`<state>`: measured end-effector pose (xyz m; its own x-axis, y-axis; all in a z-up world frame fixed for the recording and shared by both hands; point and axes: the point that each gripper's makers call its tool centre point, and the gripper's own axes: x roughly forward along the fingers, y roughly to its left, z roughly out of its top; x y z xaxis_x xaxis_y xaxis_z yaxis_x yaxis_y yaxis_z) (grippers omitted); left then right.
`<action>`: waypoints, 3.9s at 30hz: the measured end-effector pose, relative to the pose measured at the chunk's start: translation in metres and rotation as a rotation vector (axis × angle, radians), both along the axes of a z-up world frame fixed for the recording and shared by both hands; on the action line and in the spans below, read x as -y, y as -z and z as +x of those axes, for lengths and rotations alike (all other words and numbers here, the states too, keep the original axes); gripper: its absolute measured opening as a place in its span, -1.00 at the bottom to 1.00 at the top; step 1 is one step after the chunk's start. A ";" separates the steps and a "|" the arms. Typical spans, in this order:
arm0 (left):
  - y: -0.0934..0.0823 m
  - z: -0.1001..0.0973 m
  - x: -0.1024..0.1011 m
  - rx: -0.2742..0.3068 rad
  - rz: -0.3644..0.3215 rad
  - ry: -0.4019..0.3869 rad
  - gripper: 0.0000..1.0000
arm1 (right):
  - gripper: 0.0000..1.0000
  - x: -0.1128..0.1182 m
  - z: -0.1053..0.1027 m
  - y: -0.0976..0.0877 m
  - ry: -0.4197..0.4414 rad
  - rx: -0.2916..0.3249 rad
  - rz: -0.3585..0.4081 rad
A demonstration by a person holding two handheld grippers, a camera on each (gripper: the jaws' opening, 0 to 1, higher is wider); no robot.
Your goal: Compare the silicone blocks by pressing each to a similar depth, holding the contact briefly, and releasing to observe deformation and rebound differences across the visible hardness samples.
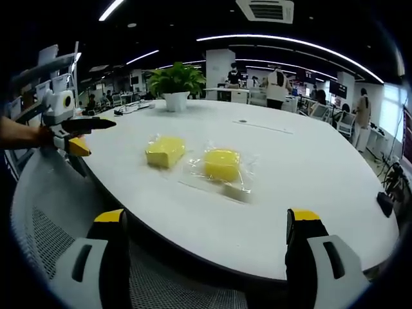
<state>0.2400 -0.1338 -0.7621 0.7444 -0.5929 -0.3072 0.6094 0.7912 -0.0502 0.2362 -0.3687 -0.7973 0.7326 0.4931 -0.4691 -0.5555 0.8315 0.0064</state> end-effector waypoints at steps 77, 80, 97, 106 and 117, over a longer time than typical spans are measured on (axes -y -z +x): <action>0.028 0.095 0.092 -0.292 -0.131 0.063 0.03 | 0.92 0.005 0.004 0.000 0.022 0.014 -0.025; 0.033 0.098 0.101 -0.307 -0.127 0.071 0.03 | 0.92 0.006 0.004 0.000 0.024 0.012 -0.028; 0.059 0.147 0.119 -0.400 -0.189 -0.001 -0.08 | 0.90 0.006 0.001 0.006 0.020 -0.022 -0.045; 0.062 0.170 0.127 -0.430 -0.198 -0.027 -0.09 | 0.89 0.007 0.001 0.007 0.017 -0.028 -0.049; 0.075 0.190 0.134 -0.490 -0.213 -0.071 -0.14 | 0.88 0.007 0.001 0.009 0.014 -0.033 -0.053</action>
